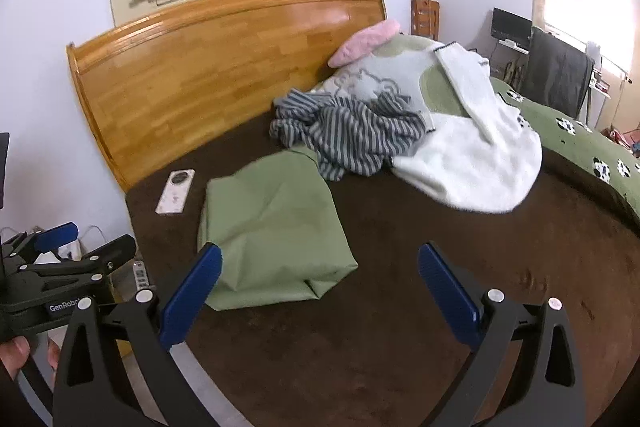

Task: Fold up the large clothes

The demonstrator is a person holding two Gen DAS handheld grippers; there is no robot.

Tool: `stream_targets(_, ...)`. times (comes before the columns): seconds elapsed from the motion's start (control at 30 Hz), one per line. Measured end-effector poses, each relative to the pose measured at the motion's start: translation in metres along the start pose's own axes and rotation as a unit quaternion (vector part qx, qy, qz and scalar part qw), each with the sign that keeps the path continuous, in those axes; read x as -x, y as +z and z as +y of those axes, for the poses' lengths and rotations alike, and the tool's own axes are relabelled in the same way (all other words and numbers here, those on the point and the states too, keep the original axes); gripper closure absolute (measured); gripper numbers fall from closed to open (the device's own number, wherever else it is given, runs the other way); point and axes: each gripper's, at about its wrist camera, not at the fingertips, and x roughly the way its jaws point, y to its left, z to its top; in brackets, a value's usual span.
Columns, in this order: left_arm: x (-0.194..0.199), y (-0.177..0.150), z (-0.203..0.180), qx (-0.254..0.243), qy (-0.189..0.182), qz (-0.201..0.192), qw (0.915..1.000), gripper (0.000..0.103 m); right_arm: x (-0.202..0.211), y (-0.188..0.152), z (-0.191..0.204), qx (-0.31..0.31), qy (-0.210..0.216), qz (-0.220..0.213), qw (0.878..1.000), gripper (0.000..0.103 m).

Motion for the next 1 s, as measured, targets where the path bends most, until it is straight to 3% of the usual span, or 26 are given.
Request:
stream_targets(0.3,-0.014,-0.012,0.001,-0.005,-0.001,0.011,0.9999,0.007,-0.016,-0.007,0.007,0.013,-0.004,0.004,1.0,0.006)
stream_targets(1.0,-0.001,-0.012,0.001,0.005,0.009,0.016,0.9998,0.007,-0.009,-0.004,0.007,0.016,0.015,0.019,1.0,0.006)
